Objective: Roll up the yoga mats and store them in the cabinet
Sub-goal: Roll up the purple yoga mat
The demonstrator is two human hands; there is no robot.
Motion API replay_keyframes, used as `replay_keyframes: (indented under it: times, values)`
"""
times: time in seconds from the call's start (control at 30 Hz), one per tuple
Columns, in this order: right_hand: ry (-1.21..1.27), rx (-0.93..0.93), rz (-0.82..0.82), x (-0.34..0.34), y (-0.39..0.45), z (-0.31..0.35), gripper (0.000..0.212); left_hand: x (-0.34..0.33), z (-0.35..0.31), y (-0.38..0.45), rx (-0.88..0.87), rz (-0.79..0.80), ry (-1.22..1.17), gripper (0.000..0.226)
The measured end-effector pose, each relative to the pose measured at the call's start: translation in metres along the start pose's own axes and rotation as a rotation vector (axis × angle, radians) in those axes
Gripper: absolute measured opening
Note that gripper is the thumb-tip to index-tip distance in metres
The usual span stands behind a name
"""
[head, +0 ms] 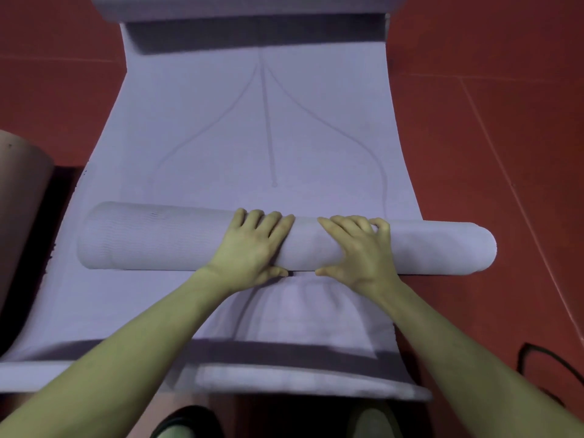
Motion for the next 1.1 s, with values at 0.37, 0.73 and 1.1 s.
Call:
replay_keyframes:
  times: [0.37, 0.73, 1.1]
  values:
    - [0.014, 0.048, 0.113, 0.012, -0.052, 0.014, 0.092, 0.008, -0.033, -0.043, -0.124, -0.044, -0.039, 0.087]
    - [0.102, -0.01, 0.359, 0.006, -0.063, 0.012, 0.09, -0.001, -0.031, -0.045, -0.117, 0.089, -0.109, 0.101]
    - [0.008, -0.096, 0.113, 0.003, -0.043, 0.014, 0.062, 0.006, -0.038, -0.05, 0.131, -0.137, 0.01, 0.054]
Point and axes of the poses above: each hand's wrist, its own y-axis towards the middle knuckle, its own x-axis out of the back of the hand, z = x × y, the point moved 4 cm from there along y, towards the middle knuckle, and after that the axes turned 4 degrees about z, right-handed, at the moved point
